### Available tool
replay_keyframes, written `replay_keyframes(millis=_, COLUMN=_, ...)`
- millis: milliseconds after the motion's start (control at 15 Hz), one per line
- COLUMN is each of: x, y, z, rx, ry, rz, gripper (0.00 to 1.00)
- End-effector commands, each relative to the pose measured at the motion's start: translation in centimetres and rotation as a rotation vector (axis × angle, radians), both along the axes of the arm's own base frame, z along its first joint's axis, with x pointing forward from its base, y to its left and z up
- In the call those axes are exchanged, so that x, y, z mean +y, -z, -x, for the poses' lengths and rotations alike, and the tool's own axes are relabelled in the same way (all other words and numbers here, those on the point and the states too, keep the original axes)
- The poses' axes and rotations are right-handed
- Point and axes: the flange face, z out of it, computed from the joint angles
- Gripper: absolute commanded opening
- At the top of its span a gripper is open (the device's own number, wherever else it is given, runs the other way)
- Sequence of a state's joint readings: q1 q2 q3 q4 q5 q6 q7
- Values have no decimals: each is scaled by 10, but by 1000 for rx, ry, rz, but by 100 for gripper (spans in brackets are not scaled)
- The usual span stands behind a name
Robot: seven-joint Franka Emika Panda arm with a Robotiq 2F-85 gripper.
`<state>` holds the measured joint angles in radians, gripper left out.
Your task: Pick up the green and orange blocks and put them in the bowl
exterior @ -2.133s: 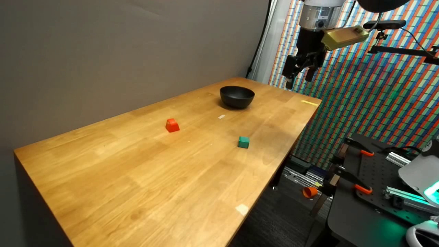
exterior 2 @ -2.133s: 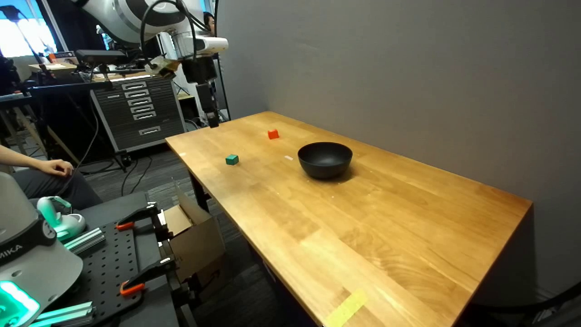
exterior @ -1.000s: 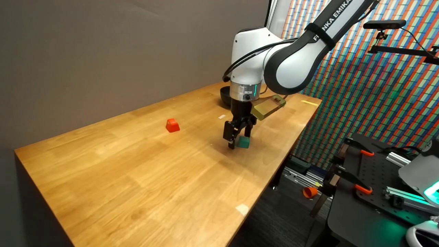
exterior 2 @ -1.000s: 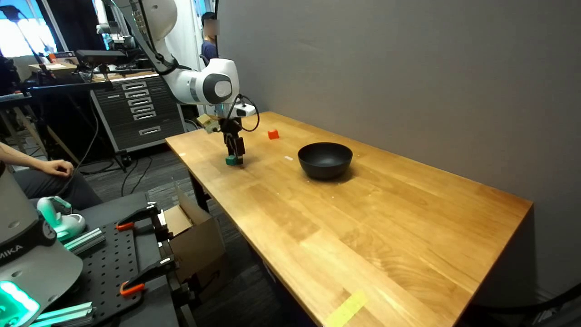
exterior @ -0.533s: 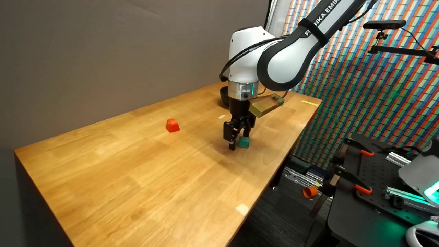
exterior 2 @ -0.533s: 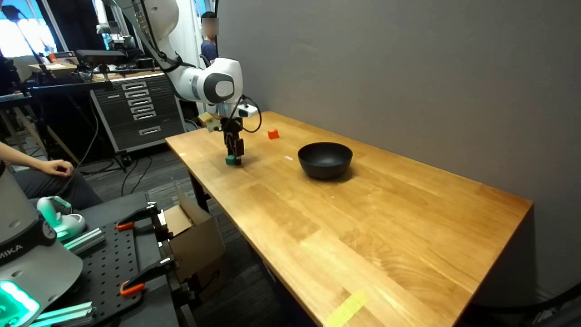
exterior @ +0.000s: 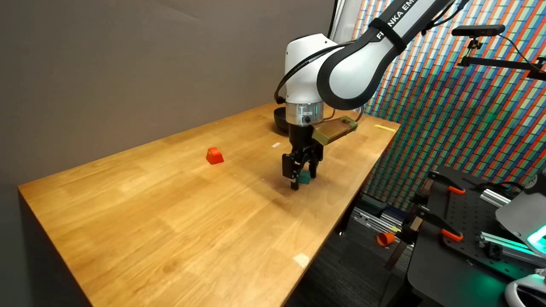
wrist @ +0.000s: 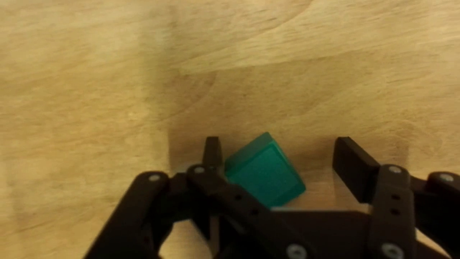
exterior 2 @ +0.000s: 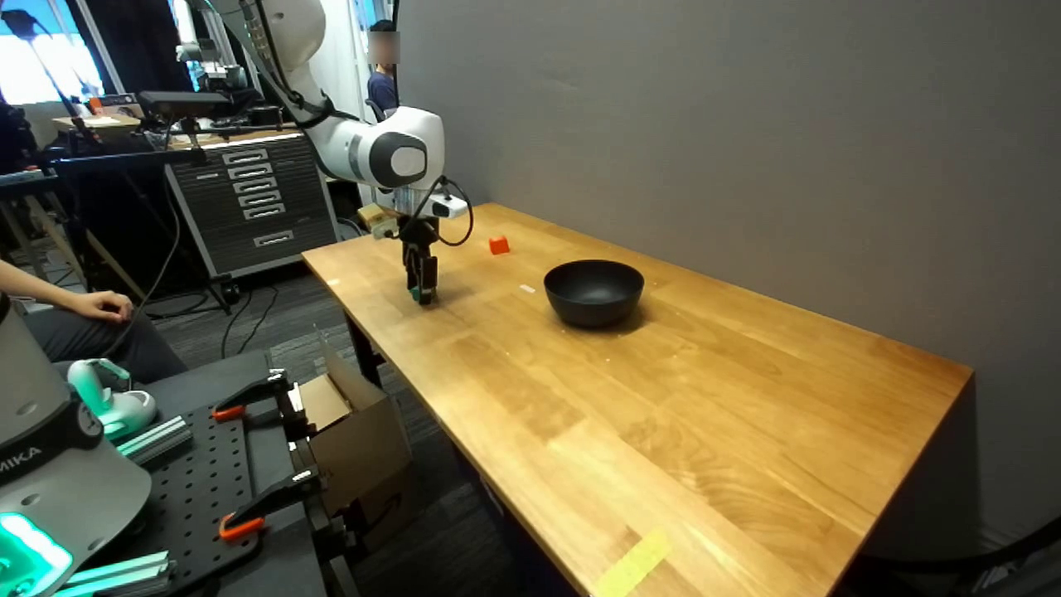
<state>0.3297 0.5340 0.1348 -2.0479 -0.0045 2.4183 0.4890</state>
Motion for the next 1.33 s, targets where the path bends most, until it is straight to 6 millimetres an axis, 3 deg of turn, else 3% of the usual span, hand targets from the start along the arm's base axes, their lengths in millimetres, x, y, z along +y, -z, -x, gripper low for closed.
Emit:
replay_keyframes(millis=0, x=-2, y=-9, z=-2, rx=-63, ry=-23, rz=65, gripper=50)
replay_keyframes(millis=200, x=1, y=-11, z=-2, rx=-112, ry=-59, rz=157, gripper=28)
replay_keyframes(millis=267, x=1, y=-11, z=-2, rx=-125, ry=-62, rz=183, gripper=26)
replay_keyframes(millis=533, x=-11, y=-36, z=-9, rx=-220, ry=-9, rz=322, gripper=26)
replay_keyframes(millis=1000, x=-37, y=-100, z=-57, rx=-432, ry=69, rz=601, gripper=26)
replay_keyframes(millis=1267, x=-59, y=-101, z=-93, rx=-479, ry=119, rz=664, gripper=26)
